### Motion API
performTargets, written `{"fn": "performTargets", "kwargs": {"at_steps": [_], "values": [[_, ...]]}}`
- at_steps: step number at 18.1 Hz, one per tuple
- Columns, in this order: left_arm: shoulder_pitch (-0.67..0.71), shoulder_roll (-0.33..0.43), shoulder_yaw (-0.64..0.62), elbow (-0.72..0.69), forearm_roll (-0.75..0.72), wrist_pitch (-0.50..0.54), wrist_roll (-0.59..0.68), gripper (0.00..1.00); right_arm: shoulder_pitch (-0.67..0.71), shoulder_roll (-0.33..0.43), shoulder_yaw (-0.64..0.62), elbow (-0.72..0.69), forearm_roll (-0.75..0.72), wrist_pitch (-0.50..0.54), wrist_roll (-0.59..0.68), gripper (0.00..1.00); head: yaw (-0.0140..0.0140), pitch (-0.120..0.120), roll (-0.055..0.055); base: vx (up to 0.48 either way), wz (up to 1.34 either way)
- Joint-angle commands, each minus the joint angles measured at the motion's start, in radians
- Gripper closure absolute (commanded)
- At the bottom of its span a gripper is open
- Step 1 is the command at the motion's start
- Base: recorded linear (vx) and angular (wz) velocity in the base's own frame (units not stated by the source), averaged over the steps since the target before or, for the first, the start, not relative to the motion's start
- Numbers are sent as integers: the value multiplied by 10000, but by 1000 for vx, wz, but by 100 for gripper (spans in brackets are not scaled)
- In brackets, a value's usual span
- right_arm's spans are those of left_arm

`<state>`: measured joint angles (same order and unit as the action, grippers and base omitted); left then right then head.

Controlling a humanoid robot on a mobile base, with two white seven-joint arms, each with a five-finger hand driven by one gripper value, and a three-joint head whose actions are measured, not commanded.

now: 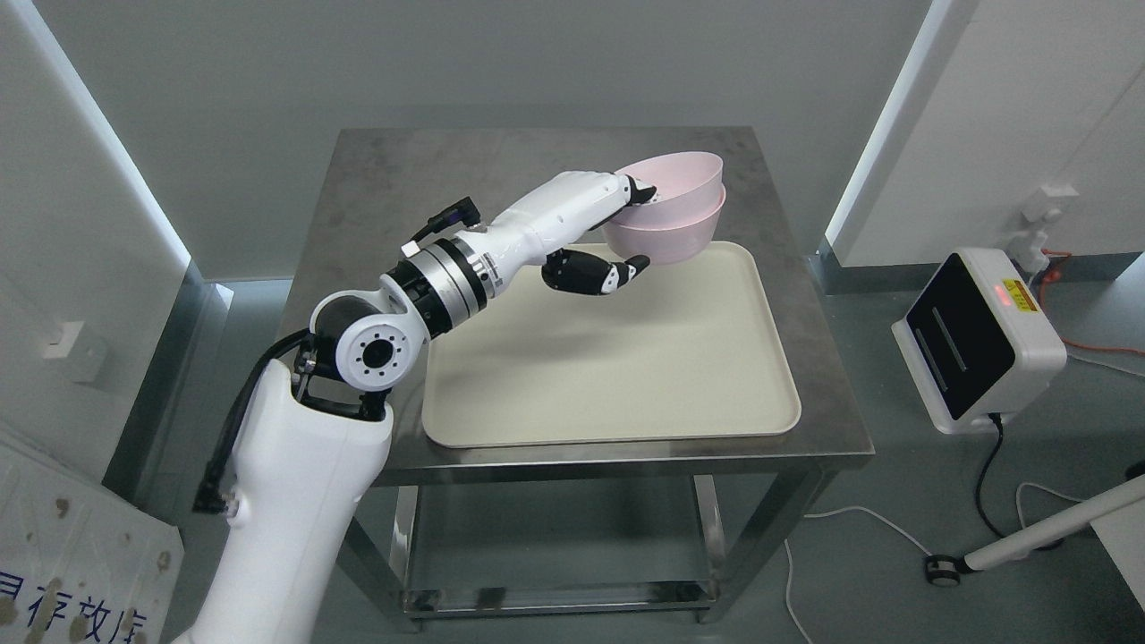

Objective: Stack pink IKEA bowls on left shelf middle
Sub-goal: 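Lift the stacked pink bowls off the tray with the left hand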

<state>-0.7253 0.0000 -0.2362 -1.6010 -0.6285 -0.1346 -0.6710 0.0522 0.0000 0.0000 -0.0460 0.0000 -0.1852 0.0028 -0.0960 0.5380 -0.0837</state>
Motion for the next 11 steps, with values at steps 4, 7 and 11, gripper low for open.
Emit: {"fn": "performTargets", "kwargs": {"at_steps": [4,7,11], "values": [[196,175,337,-189,149,72,7,99,0,-175,-107,0,77,-4,3,0,0,0,0,0,0],[196,175,398,-204,164,72,7,99,0,-175,-92,0,77,-4,3,0,0,0,0,0,0],[181,175,398,-204,164,11,22,99,0,-175,-107,0,77,-4,3,0,0,0,0,0,0]]}}
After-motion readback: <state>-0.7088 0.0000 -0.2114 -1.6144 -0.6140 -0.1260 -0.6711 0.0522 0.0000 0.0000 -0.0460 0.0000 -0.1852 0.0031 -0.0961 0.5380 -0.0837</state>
